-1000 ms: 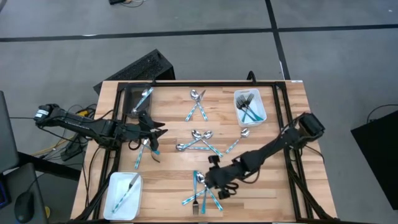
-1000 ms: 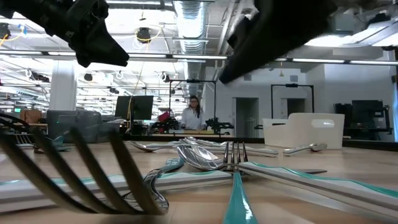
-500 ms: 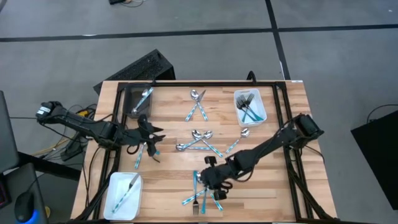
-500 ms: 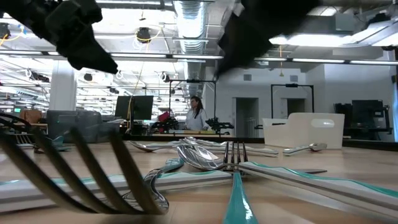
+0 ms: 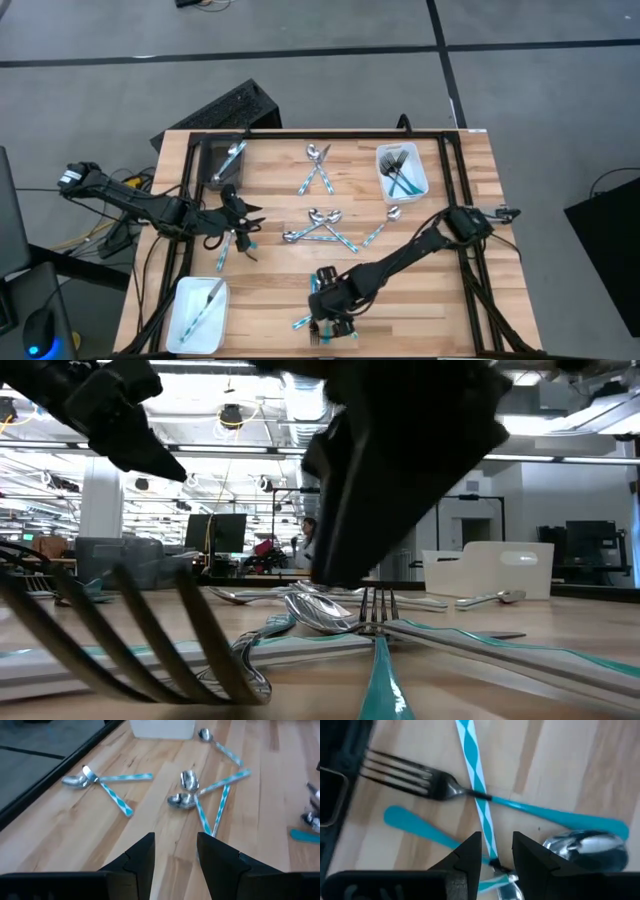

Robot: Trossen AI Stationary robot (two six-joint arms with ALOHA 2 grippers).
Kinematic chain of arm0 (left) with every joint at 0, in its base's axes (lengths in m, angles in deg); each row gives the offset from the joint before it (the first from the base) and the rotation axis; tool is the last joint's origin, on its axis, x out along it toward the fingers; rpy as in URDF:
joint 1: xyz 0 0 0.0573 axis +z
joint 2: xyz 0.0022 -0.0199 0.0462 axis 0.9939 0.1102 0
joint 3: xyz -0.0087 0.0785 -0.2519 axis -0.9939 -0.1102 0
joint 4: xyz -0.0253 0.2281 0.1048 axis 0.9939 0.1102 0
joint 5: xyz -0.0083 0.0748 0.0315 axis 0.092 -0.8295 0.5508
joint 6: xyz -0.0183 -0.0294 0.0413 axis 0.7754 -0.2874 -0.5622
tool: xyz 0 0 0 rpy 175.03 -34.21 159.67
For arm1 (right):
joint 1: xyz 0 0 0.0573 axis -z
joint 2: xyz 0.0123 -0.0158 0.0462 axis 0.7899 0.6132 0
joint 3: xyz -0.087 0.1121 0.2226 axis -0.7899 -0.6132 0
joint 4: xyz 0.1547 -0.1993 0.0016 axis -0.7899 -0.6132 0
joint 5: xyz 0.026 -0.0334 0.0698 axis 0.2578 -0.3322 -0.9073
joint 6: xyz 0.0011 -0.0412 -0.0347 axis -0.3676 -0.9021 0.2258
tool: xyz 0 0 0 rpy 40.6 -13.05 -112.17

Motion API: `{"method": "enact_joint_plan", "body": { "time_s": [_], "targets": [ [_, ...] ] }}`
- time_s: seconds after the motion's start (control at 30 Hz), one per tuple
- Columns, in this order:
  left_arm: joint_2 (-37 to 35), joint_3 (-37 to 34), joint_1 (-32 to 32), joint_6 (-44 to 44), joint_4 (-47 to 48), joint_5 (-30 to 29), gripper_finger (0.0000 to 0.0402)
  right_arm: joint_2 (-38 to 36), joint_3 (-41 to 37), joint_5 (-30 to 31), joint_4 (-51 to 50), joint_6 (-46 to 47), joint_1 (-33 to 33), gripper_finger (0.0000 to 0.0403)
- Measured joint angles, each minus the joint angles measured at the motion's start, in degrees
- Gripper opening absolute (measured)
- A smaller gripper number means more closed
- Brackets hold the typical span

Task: Sort silverware by color (type)
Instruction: Put the light blue table knife into the bottom white bin

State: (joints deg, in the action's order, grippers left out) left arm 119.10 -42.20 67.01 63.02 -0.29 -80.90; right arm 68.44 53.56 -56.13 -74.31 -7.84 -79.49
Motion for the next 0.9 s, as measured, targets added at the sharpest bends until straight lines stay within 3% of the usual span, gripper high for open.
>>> {"method": "enact_joint_plan", "body": {
  "time_s": [0.2, 0.5, 0.6, 0.77, 0.9],
  "targets": [
    [-0.2, 0.0, 0.0, -3.1, 0.4, 0.9, 0.0135, 4.2, 5.4, -0.5, -3.2, 0.6, -0.3, 0.0133],
    [-0.2, 0.0, 0.1, -6.9, -1.0, -3.6, 0.0135, 7.2, 6.6, -4.8, -5.9, 0.3, 0.2, 0.0129],
    [-0.2, 0.0, 0.1, -7.1, -1.9, -3.5, 0.0135, 6.9, 6.6, -3.6, -6.7, 0.4, 0.4, 0.0106],
    [-0.2, 0.0, 0.1, -7.0, -2.0, -3.5, 0.0135, 6.6, 6.6, -3.4, -8.3, 0.6, 1.7, 0.0028],
    [-0.2, 0.0, 0.1, -6.6, -2.0, -3.2, 0.0135, 5.8, 6.5, -3.0, -12.2, 1.8, 2.8, 0.0018]
  ]
}}
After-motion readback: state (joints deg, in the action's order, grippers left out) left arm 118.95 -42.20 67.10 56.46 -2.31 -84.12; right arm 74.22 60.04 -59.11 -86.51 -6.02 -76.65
